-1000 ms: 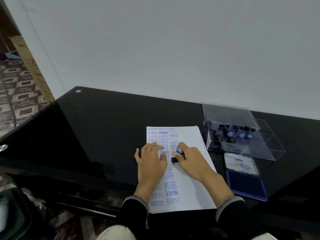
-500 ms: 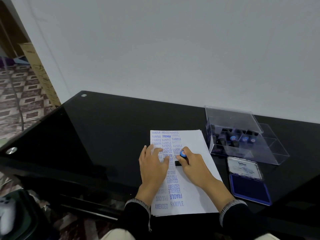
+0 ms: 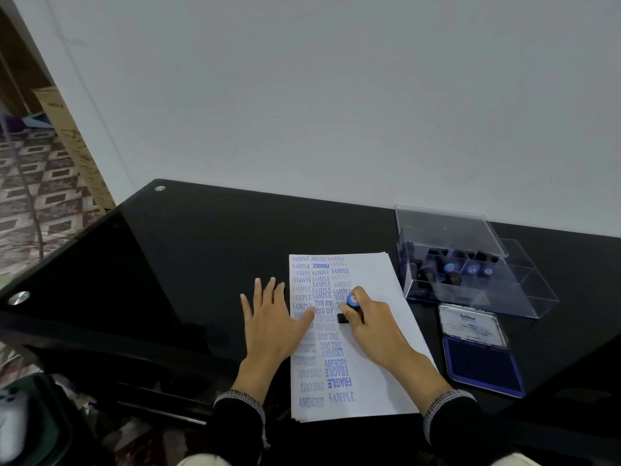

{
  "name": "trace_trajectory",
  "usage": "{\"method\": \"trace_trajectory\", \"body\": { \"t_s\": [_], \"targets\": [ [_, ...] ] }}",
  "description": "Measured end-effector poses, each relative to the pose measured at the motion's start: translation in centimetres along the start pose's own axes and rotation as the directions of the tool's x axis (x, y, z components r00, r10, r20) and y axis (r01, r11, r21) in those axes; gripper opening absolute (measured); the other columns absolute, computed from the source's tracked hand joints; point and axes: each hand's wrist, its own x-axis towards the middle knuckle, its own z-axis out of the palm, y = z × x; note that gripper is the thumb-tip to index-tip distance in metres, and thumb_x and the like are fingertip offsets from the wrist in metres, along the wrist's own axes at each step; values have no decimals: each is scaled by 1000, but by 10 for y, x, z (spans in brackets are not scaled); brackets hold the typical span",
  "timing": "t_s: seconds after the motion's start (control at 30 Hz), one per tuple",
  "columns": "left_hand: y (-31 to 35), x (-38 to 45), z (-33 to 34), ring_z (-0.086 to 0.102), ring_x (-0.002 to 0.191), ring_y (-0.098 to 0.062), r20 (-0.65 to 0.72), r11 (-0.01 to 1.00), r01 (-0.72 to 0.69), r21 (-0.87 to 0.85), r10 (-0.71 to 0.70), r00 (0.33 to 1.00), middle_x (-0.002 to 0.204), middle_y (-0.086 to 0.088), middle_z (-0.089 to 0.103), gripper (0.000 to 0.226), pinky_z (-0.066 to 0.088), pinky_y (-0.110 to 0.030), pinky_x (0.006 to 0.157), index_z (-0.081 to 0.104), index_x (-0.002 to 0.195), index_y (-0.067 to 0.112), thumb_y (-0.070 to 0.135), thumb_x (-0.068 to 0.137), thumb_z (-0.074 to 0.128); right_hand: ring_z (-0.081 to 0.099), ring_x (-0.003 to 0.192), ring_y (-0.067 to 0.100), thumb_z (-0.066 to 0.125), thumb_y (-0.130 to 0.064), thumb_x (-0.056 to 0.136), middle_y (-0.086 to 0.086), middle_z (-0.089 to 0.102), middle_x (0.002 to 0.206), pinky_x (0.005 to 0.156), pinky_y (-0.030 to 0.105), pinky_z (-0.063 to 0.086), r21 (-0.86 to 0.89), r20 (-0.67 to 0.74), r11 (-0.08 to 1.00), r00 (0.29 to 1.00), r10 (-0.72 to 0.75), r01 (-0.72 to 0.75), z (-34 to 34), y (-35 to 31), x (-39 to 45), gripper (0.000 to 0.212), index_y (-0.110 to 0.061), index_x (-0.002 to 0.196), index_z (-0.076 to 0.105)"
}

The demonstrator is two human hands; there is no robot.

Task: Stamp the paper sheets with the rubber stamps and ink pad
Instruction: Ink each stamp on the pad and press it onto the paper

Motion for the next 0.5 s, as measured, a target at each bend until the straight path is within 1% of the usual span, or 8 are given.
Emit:
{"method": "trace_trajectory", "body": {
  "t_s": [0.1, 0.13, 0.2, 0.23, 0.3, 0.37, 0.5],
  "targets": [
    [-1, 1, 0, -9, 148, -18, 17, 998, -15, -62, 16, 1000, 161, 1, 11, 84, -9, -46, 118, 28, 147, 25, 74, 81, 47, 48, 59, 11, 47, -27, 98, -11, 53, 71, 56, 20, 39, -29, -2, 1000, 1000, 10, -10, -1, 2, 3, 22, -32, 81, 34],
    [-1, 1, -1, -9, 148, -18, 23, 997, -20, -68, 22, 999, 161, 1, 11, 83, -9, -46, 118, 29, 146, 28, 74, 80, 48, 50, 60, 12, 47, -29, 98, -9, 55, 72, 57, 22, 41, -44, -1, 999, 1000, 15, -15, -1, 3, 4, 20, -31, 82, 35],
    [-2, 0, -2, -7, 148, -18, 38, 997, -30, -67, 33, 999, 161, 0, 10, 83, -8, -46, 118, 27, 146, 30, 73, 79, 50, 55, 66, 16, 46, -31, 98, -4, 60, 79, 62, 31, 47, -68, 7, 997, 1000, 25, -24, -2, 4, 7, 12, -26, 90, 40],
    [-2, -1, -2, -6, 149, -19, 42, 997, -32, -68, 35, 998, 161, 0, 10, 83, -8, -47, 117, 27, 146, 31, 73, 79, 51, 56, 67, 17, 46, -32, 98, -3, 61, 81, 63, 32, 48, -74, 8, 997, 1000, 23, -23, -2, 4, 7, 12, -23, 92, 40],
    [-2, -1, -2, -5, 149, -19, 40, 997, -32, -73, 35, 999, 161, 0, 10, 83, -8, -47, 117, 26, 146, 31, 72, 79, 52, 52, 64, 14, 46, -32, 98, -4, 58, 79, 58, 26, 43, -82, 0, 997, 1000, 12, -12, -1, 5, 6, 13, -22, 91, 39],
    [-2, -1, -2, -4, 149, -18, 35, 997, -35, -70, 38, 999, 161, 0, 10, 82, -9, -46, 117, 26, 146, 32, 72, 79, 52, 48, 66, 13, 46, -33, 98, -3, 54, 79, 57, 20, 37, -107, -30, 994, 1000, -2, -2, 3, 7, 3, 15, -23, 90, 37],
    [-2, -1, -1, -3, 149, -19, 25, 997, -41, -66, 43, 999, 161, 0, 11, 82, -8, -47, 118, 26, 146, 32, 72, 78, 52, 48, 70, 14, 46, -33, 98, -1, 53, 83, 58, 20, 36, -113, -31, 993, 999, 11, -15, 5, 9, 3, 14, -23, 92, 37]
  ]
}}
